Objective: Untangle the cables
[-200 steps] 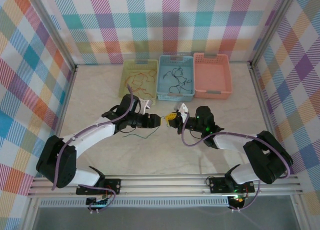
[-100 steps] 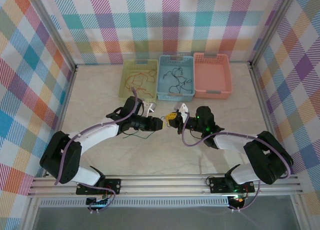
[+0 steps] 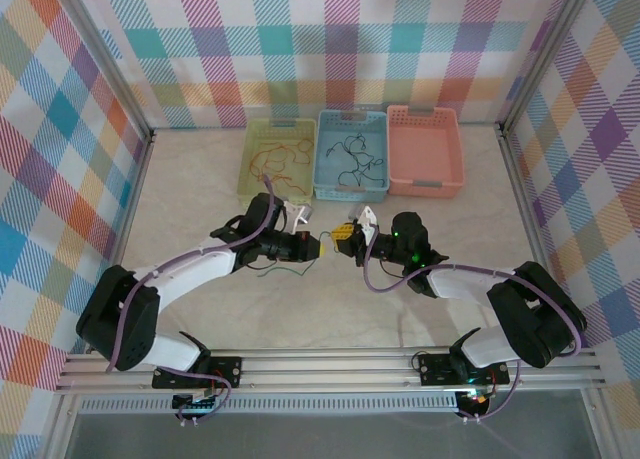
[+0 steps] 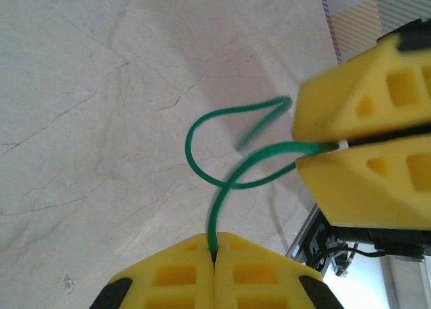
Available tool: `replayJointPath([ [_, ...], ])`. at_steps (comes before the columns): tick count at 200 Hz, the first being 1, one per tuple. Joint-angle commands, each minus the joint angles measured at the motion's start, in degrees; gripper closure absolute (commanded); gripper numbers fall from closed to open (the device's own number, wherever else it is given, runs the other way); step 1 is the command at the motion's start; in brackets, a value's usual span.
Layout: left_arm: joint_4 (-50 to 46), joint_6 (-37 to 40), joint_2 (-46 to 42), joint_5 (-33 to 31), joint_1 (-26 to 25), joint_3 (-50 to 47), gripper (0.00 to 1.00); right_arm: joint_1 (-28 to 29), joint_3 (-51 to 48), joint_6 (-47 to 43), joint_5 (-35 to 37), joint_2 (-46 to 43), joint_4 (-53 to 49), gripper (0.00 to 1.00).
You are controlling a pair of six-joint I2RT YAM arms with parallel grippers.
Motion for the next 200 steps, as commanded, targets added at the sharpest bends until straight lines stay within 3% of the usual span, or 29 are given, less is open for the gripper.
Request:
replayJointPath([
  [1,1.5,-0.6,-3.9,-2.5,-0.3,-1.4,1.00,0.2,-0.6,0.4,1.0,-1.6,2.8,0.61],
  [24,2.0,-1.0,-5.6,-3.6,-0.3,-2.4,1.00,0.2,-2.3,2.1,2.0,-2.3,7.1,0.46],
  [56,3.0,-1.5,-7.1,-4.6,-0.3,-3.4,1.00,0.2,-3.3,2.3,1.4,-4.0,8.2,0.42],
  [78,3.2,-1.5,-7.6,-5.2,-0.2,-3.7,1.00,0.2,-4.0,1.2,2.3,-4.5,9.0,0.45],
  [123,2.8,-1.0,-8.2,-6.0,-0.3,-3.9,1.00,0.2,-6.8,-0.7,10.9,-8.0,8.9,0.66],
  [138,2.9,-1.0,-8.4,-5.8,-0.3,-4.0,1.00,0.2,-7.0,-0.8,13.2,-8.7,8.3,0.66],
  [175,2.7,-0.8,-8.4,-6.0,-0.3,-4.1,1.00,0.2,-6.9,-0.3,15.8,-8.7,7.7,0.56],
  [200,2.9,-0.5,-8.5,-6.0,-0.2,-4.2,1.00,0.1,-6.7,-0.1,13.8,-8.2,8.1,0.56],
])
